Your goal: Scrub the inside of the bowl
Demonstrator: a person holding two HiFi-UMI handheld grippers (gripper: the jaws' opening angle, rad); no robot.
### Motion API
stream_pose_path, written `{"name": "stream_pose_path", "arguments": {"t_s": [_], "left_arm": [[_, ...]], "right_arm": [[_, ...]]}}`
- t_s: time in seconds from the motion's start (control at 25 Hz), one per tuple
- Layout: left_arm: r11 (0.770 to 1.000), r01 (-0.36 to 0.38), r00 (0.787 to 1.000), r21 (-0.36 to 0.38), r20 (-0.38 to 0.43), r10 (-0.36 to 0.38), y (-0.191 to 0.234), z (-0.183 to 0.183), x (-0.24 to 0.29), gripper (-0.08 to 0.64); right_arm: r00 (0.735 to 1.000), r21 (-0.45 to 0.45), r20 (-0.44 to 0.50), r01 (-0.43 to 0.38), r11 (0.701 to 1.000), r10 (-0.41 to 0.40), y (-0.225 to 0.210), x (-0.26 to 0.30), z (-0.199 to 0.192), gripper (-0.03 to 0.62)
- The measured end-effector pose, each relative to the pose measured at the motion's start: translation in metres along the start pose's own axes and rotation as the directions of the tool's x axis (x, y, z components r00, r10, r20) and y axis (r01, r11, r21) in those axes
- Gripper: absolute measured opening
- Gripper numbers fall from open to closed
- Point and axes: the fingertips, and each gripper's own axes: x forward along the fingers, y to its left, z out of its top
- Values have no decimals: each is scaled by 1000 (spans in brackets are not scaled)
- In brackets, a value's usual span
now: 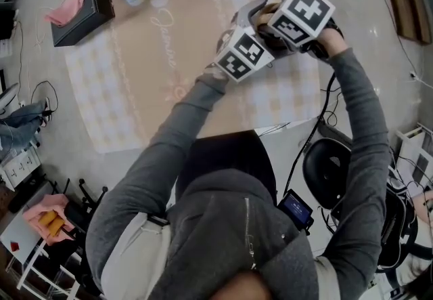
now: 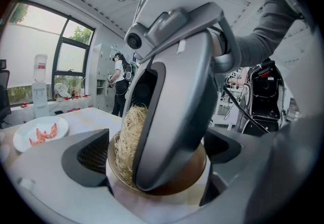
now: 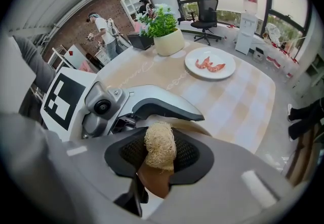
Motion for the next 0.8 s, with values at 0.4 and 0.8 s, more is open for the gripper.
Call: {"name": "stream_pose_path", "arguments": {"t_s": [0.4,0.8], "left_arm": [[1000,0,1000,-1,0,0,0,0,1,573],[1000,3,1000,-5,0,-3,-1,0,0,574]], "right_arm": [[998,29,46,31,999,-32,-12,-2,6,117],[994,67,89,59,996,-65,-23,-5,8,117]]}}
